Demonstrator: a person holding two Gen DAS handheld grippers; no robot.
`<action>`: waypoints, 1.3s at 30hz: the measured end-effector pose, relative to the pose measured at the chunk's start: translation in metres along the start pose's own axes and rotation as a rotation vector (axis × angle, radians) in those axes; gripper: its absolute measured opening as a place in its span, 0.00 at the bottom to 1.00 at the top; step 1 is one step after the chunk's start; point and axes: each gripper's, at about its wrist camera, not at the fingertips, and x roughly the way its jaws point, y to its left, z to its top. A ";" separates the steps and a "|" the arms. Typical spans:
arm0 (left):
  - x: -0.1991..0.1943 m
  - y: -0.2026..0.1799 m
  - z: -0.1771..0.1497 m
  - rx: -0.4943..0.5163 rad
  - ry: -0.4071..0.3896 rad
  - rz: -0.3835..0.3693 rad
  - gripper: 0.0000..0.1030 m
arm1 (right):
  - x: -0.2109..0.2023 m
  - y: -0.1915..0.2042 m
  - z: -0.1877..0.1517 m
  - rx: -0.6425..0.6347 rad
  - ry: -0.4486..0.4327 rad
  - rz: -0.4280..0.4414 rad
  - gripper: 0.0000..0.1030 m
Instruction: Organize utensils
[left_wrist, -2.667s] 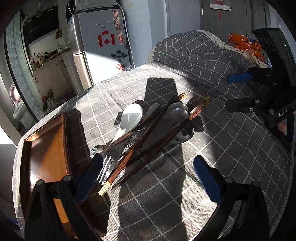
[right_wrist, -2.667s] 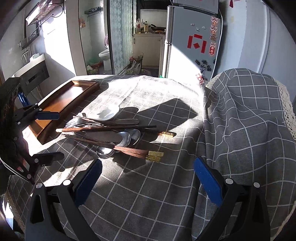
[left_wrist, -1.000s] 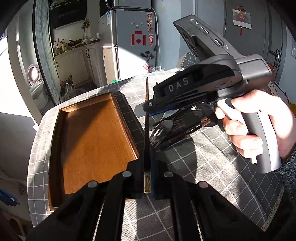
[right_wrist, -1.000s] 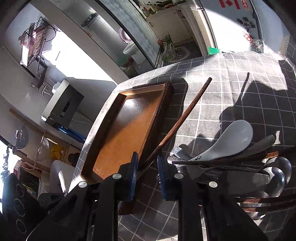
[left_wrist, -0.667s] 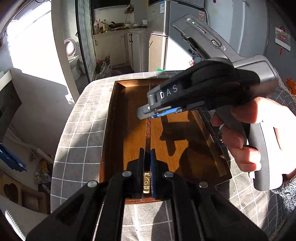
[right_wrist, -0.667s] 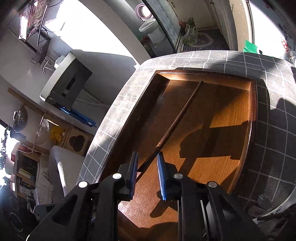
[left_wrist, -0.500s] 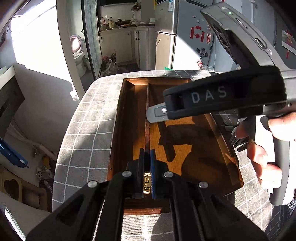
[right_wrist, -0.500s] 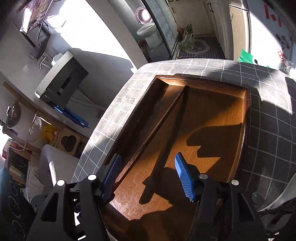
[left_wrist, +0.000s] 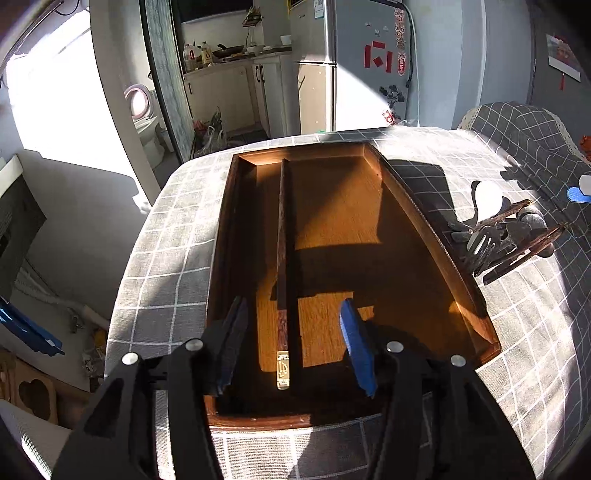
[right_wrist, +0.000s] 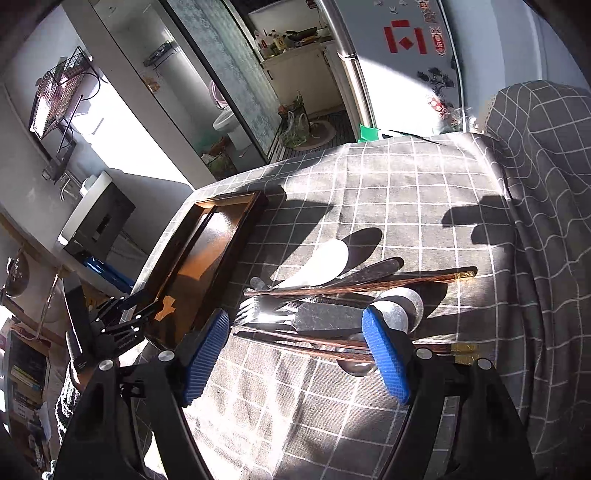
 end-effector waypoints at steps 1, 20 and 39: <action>-0.004 -0.005 0.000 0.019 -0.011 -0.011 0.62 | -0.005 -0.012 -0.005 0.018 -0.008 0.000 0.74; 0.022 -0.211 0.019 0.516 -0.033 -0.388 0.42 | 0.004 -0.060 -0.048 0.093 0.024 0.064 0.74; 0.041 -0.209 0.035 0.492 -0.021 -0.384 0.15 | 0.031 -0.086 -0.037 0.327 0.021 0.163 0.74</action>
